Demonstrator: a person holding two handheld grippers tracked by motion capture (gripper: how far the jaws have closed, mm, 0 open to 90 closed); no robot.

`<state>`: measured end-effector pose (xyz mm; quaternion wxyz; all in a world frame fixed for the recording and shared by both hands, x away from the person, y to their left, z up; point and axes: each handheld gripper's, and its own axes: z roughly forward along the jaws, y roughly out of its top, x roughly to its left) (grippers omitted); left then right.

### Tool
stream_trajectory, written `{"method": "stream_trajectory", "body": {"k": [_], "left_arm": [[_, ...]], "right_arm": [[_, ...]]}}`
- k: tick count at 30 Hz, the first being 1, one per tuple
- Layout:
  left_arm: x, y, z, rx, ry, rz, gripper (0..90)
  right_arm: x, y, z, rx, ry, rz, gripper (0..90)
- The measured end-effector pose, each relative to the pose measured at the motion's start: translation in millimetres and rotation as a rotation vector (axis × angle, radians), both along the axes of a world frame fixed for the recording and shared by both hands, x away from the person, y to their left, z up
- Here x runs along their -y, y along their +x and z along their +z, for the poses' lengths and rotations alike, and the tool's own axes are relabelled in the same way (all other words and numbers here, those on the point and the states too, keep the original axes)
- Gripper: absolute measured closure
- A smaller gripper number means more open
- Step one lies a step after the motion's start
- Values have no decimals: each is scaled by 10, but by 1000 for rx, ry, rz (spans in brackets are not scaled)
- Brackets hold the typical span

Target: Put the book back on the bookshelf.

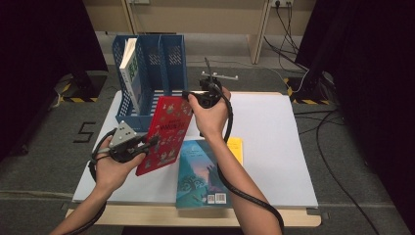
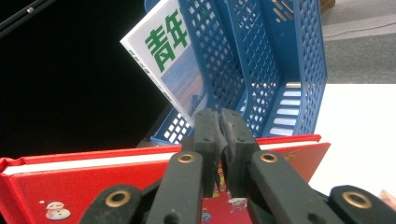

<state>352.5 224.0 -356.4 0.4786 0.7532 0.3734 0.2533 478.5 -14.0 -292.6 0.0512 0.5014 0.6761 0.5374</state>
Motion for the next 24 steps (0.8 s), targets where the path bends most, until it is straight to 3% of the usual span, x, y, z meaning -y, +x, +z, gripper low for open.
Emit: {"method": "stream_trajectory", "body": {"k": [6,19,24], "left_arm": [[70,65,-15,-23,0,-10,702],[73,90,153,17,11,-1,715],[35,69,134,16,-16,5,746]], "right_arm": [[-35,-19,2,-5,-5,19,887],[-182,-164,26,35,-17,65,891],[-215,-199,29,47,-21,77,892]]}}
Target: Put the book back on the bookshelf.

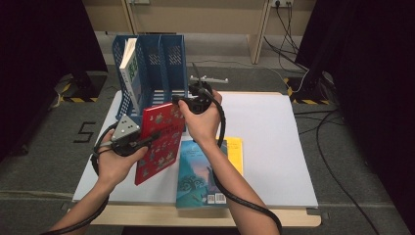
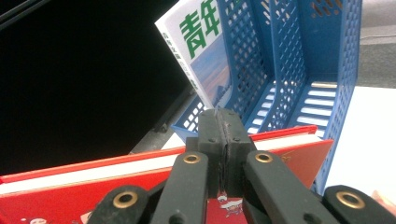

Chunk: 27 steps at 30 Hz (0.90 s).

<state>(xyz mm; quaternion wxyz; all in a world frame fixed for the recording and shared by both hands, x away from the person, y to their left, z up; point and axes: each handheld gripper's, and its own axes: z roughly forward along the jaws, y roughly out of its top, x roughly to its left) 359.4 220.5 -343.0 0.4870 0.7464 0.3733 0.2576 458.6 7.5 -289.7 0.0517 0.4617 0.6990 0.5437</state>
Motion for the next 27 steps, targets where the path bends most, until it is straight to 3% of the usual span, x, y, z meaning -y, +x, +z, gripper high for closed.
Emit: {"method": "stream_trajectory", "body": {"k": [12,17,27], "left_arm": [[-32,13,11,-21,-7,-6,747],[-47,26,29,-49,-11,-10,750],[-30,34,4,-31,-10,0,747]], "right_arm": [[-27,-39,9,13,-9,10,891],[-39,-52,18,16,-18,13,892],[-60,-61,19,23,-20,18,891]]}}
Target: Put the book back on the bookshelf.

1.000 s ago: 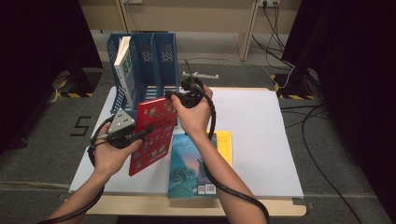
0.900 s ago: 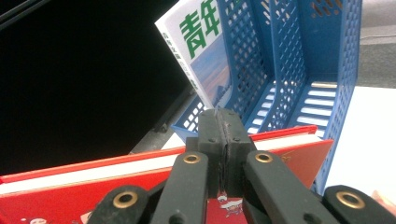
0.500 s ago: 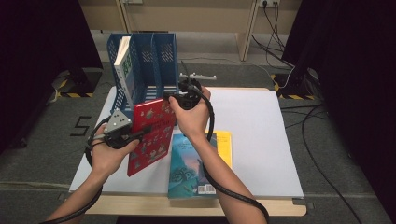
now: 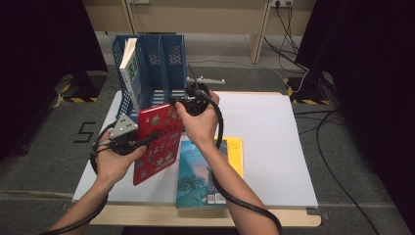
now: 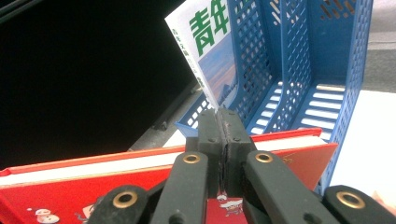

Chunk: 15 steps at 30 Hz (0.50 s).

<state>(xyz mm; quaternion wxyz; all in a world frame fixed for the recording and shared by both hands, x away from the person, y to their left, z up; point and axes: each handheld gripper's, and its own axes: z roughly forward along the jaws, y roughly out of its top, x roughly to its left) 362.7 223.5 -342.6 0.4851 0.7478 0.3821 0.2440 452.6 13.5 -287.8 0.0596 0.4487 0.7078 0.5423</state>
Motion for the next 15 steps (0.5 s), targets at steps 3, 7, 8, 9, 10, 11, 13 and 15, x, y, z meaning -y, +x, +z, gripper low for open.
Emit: {"method": "stream_trajectory", "body": {"k": [3,7,8,9,10,11,13,15], "left_arm": [[0,-15,-9,2,-8,3,766],[-34,-19,-22,-15,-42,-1,783],[-42,-21,-24,-17,-47,0,785],[-50,-24,-28,-16,-50,3,786],[-59,-29,-30,-18,-51,4,786],[-64,-32,-34,-19,-59,3,787],[-71,-43,-37,-20,-62,5,788],[-70,-48,-42,-20,-70,6,789]], "right_arm": [[6,-1,3,-4,6,0,860],[74,-29,14,20,23,4,717],[101,-43,18,24,28,1,698],[138,-53,21,33,32,-2,691],[183,-68,30,38,25,-15,684],[235,-80,38,46,17,-29,677],[353,-89,38,53,14,-48,671],[475,-94,17,49,-1,-75,666]]}}
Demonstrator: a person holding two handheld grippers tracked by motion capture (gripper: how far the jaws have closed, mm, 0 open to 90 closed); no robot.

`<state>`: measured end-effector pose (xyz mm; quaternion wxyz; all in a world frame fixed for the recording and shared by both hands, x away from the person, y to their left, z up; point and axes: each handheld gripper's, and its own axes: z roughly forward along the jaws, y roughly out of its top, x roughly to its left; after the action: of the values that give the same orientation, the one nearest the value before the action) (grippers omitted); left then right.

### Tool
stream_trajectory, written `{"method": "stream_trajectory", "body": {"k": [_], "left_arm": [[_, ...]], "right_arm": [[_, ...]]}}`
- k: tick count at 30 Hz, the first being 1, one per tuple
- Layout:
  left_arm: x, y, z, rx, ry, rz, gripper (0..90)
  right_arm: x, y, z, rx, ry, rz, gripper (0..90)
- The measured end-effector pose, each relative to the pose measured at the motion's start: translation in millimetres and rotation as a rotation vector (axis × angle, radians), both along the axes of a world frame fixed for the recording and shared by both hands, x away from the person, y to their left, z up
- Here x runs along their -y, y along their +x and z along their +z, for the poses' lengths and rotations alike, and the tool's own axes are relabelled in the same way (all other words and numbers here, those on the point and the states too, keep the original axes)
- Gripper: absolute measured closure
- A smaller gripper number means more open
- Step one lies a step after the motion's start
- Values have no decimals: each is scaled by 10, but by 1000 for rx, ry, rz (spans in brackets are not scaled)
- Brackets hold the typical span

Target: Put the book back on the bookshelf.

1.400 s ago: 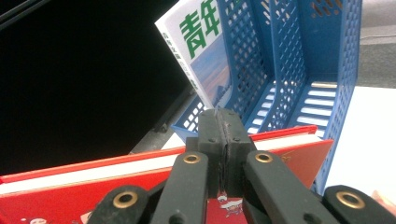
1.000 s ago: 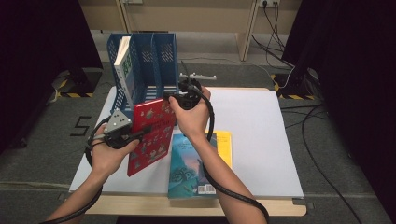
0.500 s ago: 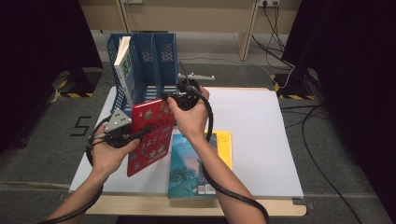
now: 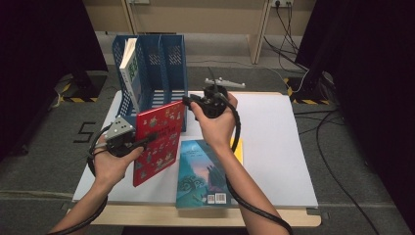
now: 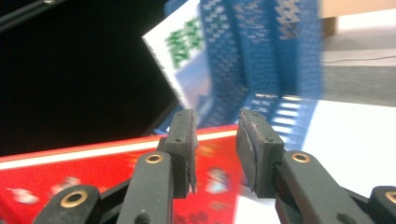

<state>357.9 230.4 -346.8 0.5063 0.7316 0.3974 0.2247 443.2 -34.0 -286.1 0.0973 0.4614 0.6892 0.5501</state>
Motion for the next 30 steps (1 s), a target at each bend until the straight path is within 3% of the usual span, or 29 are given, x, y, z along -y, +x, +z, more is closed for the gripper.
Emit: {"method": "stream_trajectory", "body": {"k": [13,30], "left_arm": [[-15,-8,34,7,-16,12,791],[-162,-16,197,38,-41,28,792]], "right_arm": [[691,-35,-304,-82,-25,-112,664],[998,-101,-717,-141,-68,-172,660]]}}
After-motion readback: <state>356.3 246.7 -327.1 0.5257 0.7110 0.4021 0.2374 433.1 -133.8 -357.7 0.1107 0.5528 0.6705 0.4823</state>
